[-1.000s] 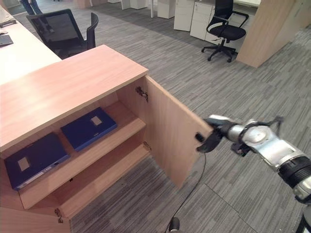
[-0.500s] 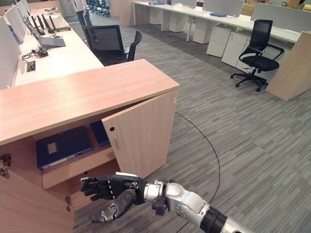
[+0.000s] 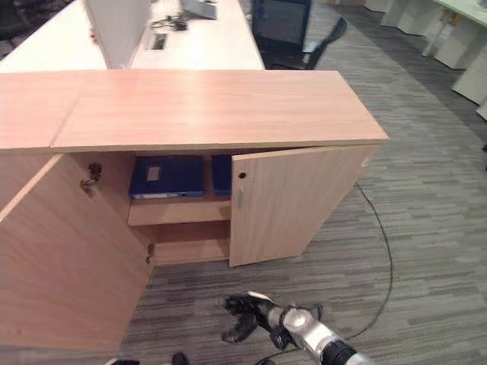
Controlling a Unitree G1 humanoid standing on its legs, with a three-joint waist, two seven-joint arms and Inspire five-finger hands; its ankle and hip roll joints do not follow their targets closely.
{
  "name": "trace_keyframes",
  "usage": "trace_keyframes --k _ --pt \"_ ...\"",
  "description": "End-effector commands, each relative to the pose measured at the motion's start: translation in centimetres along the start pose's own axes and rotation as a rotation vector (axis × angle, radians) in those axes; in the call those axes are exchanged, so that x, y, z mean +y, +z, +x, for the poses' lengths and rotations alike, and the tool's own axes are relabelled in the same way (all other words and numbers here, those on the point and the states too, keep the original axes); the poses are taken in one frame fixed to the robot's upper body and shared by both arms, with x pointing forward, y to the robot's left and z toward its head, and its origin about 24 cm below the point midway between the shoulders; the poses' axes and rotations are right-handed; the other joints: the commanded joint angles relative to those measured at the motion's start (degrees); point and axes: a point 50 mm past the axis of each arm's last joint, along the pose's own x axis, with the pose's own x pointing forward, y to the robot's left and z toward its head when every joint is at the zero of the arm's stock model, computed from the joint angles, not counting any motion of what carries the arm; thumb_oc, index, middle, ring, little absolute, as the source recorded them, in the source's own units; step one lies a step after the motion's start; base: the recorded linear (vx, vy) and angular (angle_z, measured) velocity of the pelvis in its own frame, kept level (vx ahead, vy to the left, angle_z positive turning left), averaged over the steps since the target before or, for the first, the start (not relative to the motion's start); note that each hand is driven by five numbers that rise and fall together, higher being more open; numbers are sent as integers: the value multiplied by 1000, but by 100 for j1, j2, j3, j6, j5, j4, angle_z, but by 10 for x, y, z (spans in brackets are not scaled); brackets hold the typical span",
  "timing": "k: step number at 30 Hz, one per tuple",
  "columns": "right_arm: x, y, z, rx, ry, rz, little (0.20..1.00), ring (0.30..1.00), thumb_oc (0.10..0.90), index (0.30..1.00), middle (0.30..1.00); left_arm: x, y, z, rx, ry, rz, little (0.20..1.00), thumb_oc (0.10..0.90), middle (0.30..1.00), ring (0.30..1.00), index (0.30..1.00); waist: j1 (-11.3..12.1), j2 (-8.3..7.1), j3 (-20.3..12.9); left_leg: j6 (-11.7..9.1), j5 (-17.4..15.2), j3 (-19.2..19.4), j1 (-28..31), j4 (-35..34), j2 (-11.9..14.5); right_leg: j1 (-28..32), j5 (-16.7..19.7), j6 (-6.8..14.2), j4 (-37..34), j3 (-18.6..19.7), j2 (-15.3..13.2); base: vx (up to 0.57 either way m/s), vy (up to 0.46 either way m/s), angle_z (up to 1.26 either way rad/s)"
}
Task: Put the empty folder in the office cabinet
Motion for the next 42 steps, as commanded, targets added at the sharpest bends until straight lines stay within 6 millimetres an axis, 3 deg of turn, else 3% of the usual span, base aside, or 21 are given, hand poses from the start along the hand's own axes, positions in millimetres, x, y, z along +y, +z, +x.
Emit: trace_keyframes --k 1,7,8,9,16,17,22,24,25,26,27,28,29,32,34,35,36,40,42 --pt "1 17 16 9 -108 -107 900 900 800 900 900 -15 51 2 -151 -31 -42 900 800 900 900 900 1 -47 -69 -581 -260 -179 561 -19 370 -82 193 259 -539 8 330 -40 140 118" --pt "14 -58 10 341 -244 67 900 900 800 900 900 -24 56 2 -133 -24 -30 900 800 900 900 900 331 229 -66 -423 2 -929 451 -746 33 136 373 435 -184 -568 -227 -28 146 88" --pt "15 -67 6 367 -263 125 900 900 800 900 900 -25 52 3 -121 -28 -28 900 800 900 900 900 377 254 -60 -392 -3 -1047 413 -759 -31 195 405 473 -135 -680 -327 -8 204 150" --pt "17 -89 -3 399 -314 294 900 900 800 900 900 -26 32 3 -56 -30 -46 900 800 900 900 900 528 230 -95 -299 -31 -1379 309 -777 -267 388 589 650 -74 -917 -570 -7 169 189" --pt "22 -109 -13 404 -349 493 900 900 800 900 900 -26 0 1 35 -47 -158 900 800 900 900 900 674 177 -167 -177 -53 -1683 250 -791 -535 558 757 820 -66 -1095 -754 -6 89 71" --pt "21 -119 -19 421 -377 581 900 900 800 900 900 -22 -14 0 81 -40 -342 900 800 900 900 900 802 161 -208 -160 -45 -1789 204 -793 -594 604 807 868 -77 -1186 -781 -8 64 59" --pt "19 -141 -34 455 -450 741 900 900 800 900 900 1 -13 -1 8 50 -709 900 800 900 900 900 969 181 -332 -99 -43 -2023 160 -797 -747 657 932 967 -143 -1263 -821 25 94 42" --pt "17 -153 -43 491 -475 767 900 900 800 900 900 22 -7 -2 -57 100 -784 900 800 900 900 900 989 231 -380 -78 -46 -2044 168 -798 -787 653 981 983 -179 -1244 -832 11 86 20" --pt "17 -153 -43 492 -475 767 900 900 800 900 900 22 -8 -2 -57 100 -785 900 800 900 900 900 992 230 -381 -75 -48 -2044 167 -798 -788 653 987 984 -184 -1243 -832 12 94 8" --pt "15 -162 -51 524 -490 776 900 900 800 900 900 45 7 -5 -146 147 -761 900 800 900 900 900 990 277 -418 -71 -34 -2044 171 -796 -803 646 1017 993 -210 -1221 -836 9 59 5" --pt "15 -162 -51 524 -489 776 900 900 800 900 900 45 7 -5 -146 148 -759 900 800 900 900 900 997 274 -419 -70 -34 -2043 171 -796 -802 647 1021 993 -214 -1220 -835 4 57 6" --pt "12 -168 -57 539 -507 778 900 900 800 900 900 78 34 -13 -286 222 -682 900 800 900 900 900 964 315 -420 -122 -27 -2110 149 -786 -765 610 1073 1046 -228 -1060 -845 0 0 0" --pt "10 -171 -60 541 -519 783 900 900 800 900 900 91 46 -18 -348 257 -647 900 800 900 900 900 905 317 -422 -146 -12 -2189 130 -788 -764 573 1102 1071 -242 -869 -872 4 -34 13" --pt "4 -176 -68 549 -540 801 900 900 800 900 900 127 87 -43 -578 351 -614 900 800 900 900 900 744 364 -506 -221 -33 -2392 93 -784 -683 441 1087 1128 -328 197 -890 80 -44 20" --pt "10 -174 -64 555 -516 797 900 900 800 900 900 147 115 -68 -727 412 -515 900 800 900 900 900 735 346 -611 -222 -75 -2321 168 -781 -674 468 987 1103 -514 559 -769 127 -29 0" --pt "11 -174 -63 555 -515 797 900 900 800 900 900 148 114 -69 -726 414 -513 900 800 900 900 900 736 335 -611 -227 -77 -2319 172 -781 -669 475 987 1101 -526 559 -761 107 -120 -27" --pt "33 -165 -48 541 -422 763 900 900 800 900 900 160 132 -83 -768 474 -360 900 800 900 900 900 641 217 -694 -281 -68 -2215 230 -784 -601 548 922 1101 -859 582 -504 45 -110 -36" --pt "38 -160 -42 534 -395 740 900 900 800 900 900 165 140 -89 -780 509 -298 900 800 900 900 900 593 173 -744 -304 -80 -2083 299 -785 -550 529 870 1090 -880 693 -455 26 -49 -31" --pt "42 -153 -36 513 -372 718 900 900 800 900 900 168 154 -96 -807 551 -229 900 800 900 900 900 493 157 -804 -325 -97 -1923 367 -789 -498 528 813 1077 -892 807 -428 7 -18 -40"
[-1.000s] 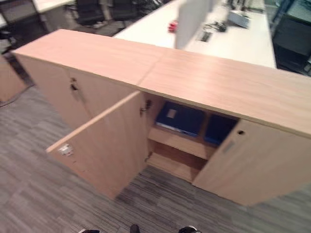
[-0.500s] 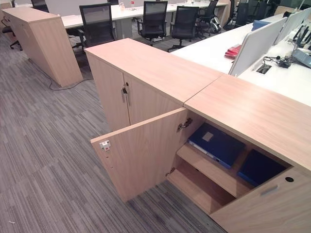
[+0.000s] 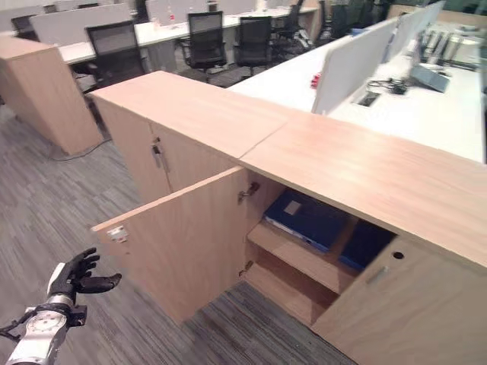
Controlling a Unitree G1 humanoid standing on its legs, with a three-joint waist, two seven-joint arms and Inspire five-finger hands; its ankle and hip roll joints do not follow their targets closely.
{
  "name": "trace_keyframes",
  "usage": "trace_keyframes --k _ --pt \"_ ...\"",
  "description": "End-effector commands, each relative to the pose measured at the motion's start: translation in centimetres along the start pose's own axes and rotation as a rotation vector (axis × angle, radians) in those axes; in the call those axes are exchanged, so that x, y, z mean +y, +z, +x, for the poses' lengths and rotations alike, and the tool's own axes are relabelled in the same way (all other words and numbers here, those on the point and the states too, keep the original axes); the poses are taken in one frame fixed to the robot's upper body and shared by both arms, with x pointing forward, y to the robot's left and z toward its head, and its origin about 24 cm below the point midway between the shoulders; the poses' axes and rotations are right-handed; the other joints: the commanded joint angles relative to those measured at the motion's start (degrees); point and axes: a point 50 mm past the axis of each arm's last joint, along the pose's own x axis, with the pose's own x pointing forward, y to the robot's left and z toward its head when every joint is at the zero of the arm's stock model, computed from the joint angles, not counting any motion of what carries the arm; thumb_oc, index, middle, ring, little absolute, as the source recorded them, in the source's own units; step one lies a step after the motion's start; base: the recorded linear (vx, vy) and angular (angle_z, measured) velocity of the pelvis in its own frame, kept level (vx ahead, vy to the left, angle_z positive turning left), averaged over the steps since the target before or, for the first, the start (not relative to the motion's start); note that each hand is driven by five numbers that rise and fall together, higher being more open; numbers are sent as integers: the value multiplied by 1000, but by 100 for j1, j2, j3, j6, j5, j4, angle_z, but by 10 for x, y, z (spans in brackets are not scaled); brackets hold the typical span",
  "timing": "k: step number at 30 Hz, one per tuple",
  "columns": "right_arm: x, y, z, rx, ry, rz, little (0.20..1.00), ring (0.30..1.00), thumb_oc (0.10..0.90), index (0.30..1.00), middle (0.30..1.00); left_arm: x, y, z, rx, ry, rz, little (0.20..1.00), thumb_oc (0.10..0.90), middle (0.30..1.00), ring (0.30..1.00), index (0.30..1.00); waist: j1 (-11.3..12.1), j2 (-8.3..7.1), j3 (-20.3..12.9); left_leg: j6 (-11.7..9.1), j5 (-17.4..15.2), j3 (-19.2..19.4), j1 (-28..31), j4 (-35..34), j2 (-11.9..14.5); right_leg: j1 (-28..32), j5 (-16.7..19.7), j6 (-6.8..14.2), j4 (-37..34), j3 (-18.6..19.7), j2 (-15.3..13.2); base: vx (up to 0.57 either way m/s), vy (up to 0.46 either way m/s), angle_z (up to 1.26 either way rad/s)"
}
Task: Put the empty folder in the office cabinet
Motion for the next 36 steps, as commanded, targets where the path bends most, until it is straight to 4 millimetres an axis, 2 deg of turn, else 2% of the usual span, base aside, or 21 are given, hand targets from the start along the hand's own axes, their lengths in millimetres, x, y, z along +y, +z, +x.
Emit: trace_keyframes --k 1,3,4,7,11,14,18,20,22,23,24,26,27,28,30,33,36 --pt "6 -9 0 53 12 -39 900 900 800 900 900 25 43 14 -151 104 96 900 800 900 900 900 156 -152 -291 -34 -343 301 -182 21 -78 -239 374 340 57 -67 -346 18 -11 -39" --pt "11 -9 0 50 26 -57 900 900 800 900 900 18 59 18 -205 90 118 900 800 900 900 900 34 -120 -354 -44 -363 420 -123 20 -44 -236 333 325 49 -8 -326 10 -9 -16" --pt "12 -9 0 50 26 -57 900 900 800 900 900 18 60 18 -205 90 118 900 800 900 900 900 38 -122 -353 -45 -364 422 -123 20 -43 -238 332 325 49 -5 -324 6 1 -8" --pt "17 -11 0 56 38 -67 900 900 800 900 900 7 78 19 -276 46 114 900 800 900 900 900 -63 -76 -391 -51 -372 500 -85 21 -23 -255 316 313 47 47 -314 0 5 -14" --pt "24 -17 0 71 56 -65 900 900 800 900 900 -7 104 12 -397 -42 140 900 800 900 900 900 -157 -18 -417 -48 -395 593 -29 20 1 -281 322 308 46 117 -308 -7 10 -7" --pt "24 -20 0 82 63 -63 900 900 800 900 900 -19 125 2 -515 -123 194 900 800 900 900 900 -209 -2 -431 -42 -409 644 7 18 0 -296 340 307 46 152 -309 -6 9 -11" --pt "24 -21 0 88 67 -57 900 900 800 900 900 -34 139 -10 -603 -200 219 900 800 900 900 900 -197 -13 -446 -39 -418 660 29 19 0 -295 349 301 46 156 -311 -6 5 -1" --pt "26 -17 0 77 72 -46 900 900 800 900 900 -55 159 -27 -727 -310 207 900 800 900 900 900 -179 -28 -435 -35 -422 640 17 19 -11 -295 379 306 50 142 -318 -21 6 7" --pt "29 -14 0 68 77 -39 900 900 800 900 900 -69 168 -43 -792 -424 153 900 800 900 900 900 -160 -36 -419 -24 -423 612 4 20 -25 -293 404 310 53 114 -328 -23 10 12" --pt "29 -14 0 68 77 -38 900 900 800 900 900 -69 168 -44 -791 -427 152 900 800 900 900 900 -156 -36 -422 -23 -423 610 4 20 -25 -292 405 311 52 112 -329 -34 22 18" --pt "33 -10 1 58 89 -43 900 900 800 900 900 -96 166 -62 -793 -650 0 900 800 900 900 900 -140 -34 -388 -1 -427 581 -10 22 -54 -296 455 316 58 89 -361 -31 30 14" --pt "41 -5 1 46 114 -50 900 900 800 900 900 -117 156 -79 -733 -851 -205 900 800 900 900 900 -111 -34 -362 33 -435 555 -13 23 -106 -284 522 328 68 55 -410 -32 43 10" --pt "41 -3 1 39 120 -48 900 900 800 900 900 -124 154 -83 -707 -914 -252 900 800 900 900 900 -102 -30 -353 47 -438 544 -12 21 -125 -281 541 333 71 45 -427 -46 61 17" --pt "45 9 1 -1 139 -31 900 900 800 900 900 -136 151 -99 -695 -1053 -281 900 800 900 900 900 -96 -20 -295 76 -438 502 -32 18 -179 -296 599 347 82 28 -471 -57 67 23" --pt "51 16 0 -25 156 -26 900 900 800 900 900 -151 140 -118 -633 -1201 -304 900 800 900 900 900 -77 -26 -207 108 -435 445 -68 12 -248 -317 685 377 92 -18 -547 -81 83 13" --pt "61 21 -1 -31 190 -60 900 900 800 900 900 -179 125 -132 -453 -1394 -464 900 800 900 900 900 -168 -56 -98 149 -443 426 -119 -1 -323 -379 780 403 101 -54 -626 -75 46 18" --pt "67 20 -1 -30 197 -79 900 900 800 900 900 -185 127 -142 -437 -1466 -391 900 800 900 900 900 -333 -76 1 160 -469 509 -119 -16 -339 -485 830 405 92 27 -647 -72 3 -26"
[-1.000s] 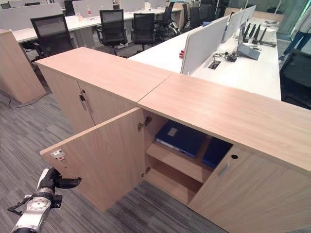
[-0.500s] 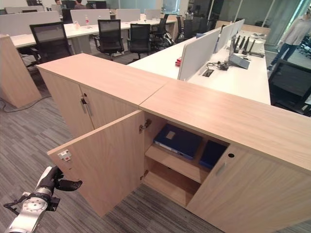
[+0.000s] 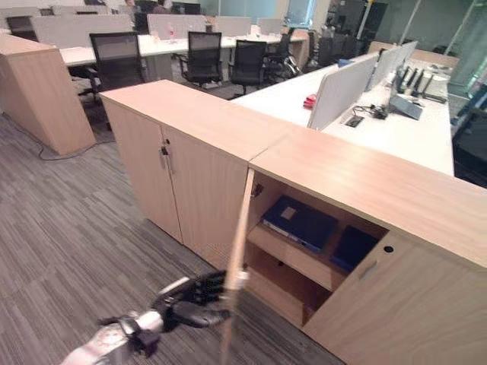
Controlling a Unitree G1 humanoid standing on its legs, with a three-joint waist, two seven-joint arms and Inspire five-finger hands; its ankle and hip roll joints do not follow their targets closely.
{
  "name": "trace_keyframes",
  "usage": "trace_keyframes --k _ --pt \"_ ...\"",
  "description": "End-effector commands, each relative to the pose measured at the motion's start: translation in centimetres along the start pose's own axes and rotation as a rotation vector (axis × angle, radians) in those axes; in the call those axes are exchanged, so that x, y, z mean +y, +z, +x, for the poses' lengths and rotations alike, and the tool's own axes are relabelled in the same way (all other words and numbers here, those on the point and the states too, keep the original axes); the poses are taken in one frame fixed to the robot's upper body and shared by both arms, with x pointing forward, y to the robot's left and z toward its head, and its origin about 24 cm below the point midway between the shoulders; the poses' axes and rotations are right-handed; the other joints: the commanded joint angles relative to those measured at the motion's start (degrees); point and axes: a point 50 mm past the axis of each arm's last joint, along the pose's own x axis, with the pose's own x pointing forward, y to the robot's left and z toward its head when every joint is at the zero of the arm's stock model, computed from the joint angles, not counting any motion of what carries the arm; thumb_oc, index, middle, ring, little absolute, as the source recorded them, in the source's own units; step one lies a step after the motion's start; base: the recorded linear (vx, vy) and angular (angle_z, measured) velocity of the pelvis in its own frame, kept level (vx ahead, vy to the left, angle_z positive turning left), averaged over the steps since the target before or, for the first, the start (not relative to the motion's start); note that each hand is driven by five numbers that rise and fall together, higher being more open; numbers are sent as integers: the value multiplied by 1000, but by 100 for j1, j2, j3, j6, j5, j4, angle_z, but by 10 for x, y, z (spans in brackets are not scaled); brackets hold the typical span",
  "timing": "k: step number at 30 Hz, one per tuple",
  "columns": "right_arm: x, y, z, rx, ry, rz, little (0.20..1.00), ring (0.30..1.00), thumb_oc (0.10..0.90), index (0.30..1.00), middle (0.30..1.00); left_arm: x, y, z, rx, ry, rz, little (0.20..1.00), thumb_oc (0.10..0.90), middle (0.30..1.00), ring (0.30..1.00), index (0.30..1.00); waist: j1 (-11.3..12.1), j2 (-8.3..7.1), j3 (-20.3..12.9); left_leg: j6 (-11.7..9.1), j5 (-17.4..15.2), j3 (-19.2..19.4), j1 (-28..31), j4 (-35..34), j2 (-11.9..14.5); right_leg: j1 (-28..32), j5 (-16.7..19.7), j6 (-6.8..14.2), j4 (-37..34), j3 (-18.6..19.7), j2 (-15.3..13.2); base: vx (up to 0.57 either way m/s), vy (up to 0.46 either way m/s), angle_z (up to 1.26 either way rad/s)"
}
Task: Put the empty folder in the office cabinet
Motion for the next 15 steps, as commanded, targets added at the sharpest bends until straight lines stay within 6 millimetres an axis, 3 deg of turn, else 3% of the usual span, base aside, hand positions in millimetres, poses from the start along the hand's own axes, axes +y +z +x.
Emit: trace_keyframes --k 1,7,10,12,15 --pt "18 -4 1 33 62 10 900 900 800 900 900 -38 61 23 -274 -269 28 900 800 900 900 900 -158 535 -18 -59 -600 87 246 12 283 69 499 338 -128 -218 212 -38 -46 -55" --pt "26 9 2 7 77 -75 900 900 800 900 900 -66 74 50 -261 -393 58 900 800 900 900 900 -411 475 44 -113 -594 331 316 22 422 -66 391 294 -150 33 337 -7 -74 -40" --pt "13 -12 0 40 65 -127 900 900 800 900 900 -69 101 61 -314 -416 183 900 800 900 900 900 -673 444 61 -167 -583 466 348 26 517 -135 326 270 -159 193 412 7 -105 -30" --pt "5 -9 0 38 44 -145 900 900 800 900 900 -63 113 71 -356 -360 207 900 800 900 900 900 -785 451 59 -226 -569 557 383 35 636 -175 235 230 -164 285 511 44 -131 -40" --pt "0 -3 0 17 27 -136 900 900 800 900 900 -49 114 69 -364 -276 283 900 800 900 900 900 -821 475 30 -285 -535 631 417 39 747 -197 145 175 -178 375 612 44 -116 -22"
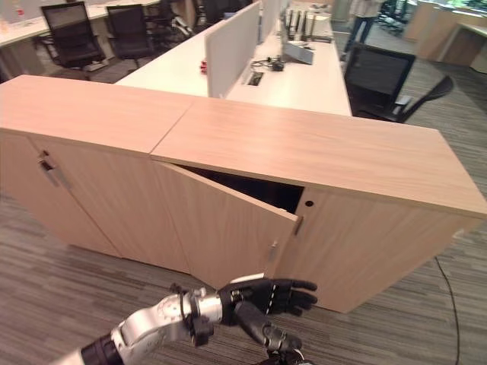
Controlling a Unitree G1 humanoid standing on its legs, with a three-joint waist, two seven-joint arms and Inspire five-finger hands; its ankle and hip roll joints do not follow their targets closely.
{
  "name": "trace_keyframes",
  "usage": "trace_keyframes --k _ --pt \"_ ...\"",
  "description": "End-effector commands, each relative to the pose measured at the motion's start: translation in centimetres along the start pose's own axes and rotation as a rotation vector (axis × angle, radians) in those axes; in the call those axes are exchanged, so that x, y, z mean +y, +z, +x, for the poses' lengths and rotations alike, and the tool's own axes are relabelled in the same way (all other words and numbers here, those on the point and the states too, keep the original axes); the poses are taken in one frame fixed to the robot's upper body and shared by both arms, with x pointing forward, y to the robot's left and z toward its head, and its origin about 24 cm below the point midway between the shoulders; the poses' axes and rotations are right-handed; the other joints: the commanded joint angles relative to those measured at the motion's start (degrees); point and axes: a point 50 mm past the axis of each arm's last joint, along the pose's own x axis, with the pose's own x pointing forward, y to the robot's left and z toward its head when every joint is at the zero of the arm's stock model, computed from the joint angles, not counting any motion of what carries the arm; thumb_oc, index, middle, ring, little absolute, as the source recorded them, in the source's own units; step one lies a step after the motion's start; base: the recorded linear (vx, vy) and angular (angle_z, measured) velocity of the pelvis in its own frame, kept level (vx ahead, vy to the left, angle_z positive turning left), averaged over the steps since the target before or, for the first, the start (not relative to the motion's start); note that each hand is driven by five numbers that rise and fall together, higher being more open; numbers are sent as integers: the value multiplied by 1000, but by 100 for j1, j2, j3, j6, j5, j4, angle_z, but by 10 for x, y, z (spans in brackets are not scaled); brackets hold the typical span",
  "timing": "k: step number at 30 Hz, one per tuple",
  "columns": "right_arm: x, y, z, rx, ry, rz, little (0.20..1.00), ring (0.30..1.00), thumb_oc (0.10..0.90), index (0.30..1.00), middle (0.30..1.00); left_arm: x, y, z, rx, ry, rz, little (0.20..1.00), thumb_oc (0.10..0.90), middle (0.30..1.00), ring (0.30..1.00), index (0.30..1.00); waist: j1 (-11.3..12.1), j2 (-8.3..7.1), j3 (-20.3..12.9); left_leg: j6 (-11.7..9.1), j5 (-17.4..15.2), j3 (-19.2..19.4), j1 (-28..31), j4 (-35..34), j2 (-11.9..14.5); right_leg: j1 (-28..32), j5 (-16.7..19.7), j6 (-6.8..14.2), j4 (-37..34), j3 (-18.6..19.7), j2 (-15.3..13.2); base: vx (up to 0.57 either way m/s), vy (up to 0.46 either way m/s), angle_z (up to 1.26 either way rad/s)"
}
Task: Put the empty folder in the office cabinet
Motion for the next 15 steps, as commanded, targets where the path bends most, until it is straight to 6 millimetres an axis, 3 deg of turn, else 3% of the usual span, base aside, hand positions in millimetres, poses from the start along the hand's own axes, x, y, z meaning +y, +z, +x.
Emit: trace_keyframes --k 1,6,10,15 --pt "3 -36 -3 126 5 -20 900 900 800 900 900 3 37 -2 -200 33 156 900 800 900 900 900 124 135 -82 -111 -403 -196 19 18 211 -17 -5 219 15 -298 -1 -19 -132 -25" --pt "-16 -34 -5 124 -34 -3 900 900 800 900 900 38 -23 -50 -52 289 48 900 800 900 900 900 196 194 -95 -214 -227 65 107 91 487 -49 -166 6 -12 -209 295 58 -126 -22" --pt "-32 -37 -9 130 -71 59 900 900 800 900 900 50 -75 -99 62 515 -105 900 800 900 900 900 350 283 -155 -374 -245 -23 220 141 755 48 -456 -77 -12 -54 609 83 -134 -17" --pt "-40 -34 -10 106 -90 122 900 900 800 900 900 52 -100 -132 108 680 -175 900 800 900 900 900 461 306 -174 -479 -229 -45 212 463 1071 146 -684 -299 -4 7 932 58 -156 3"
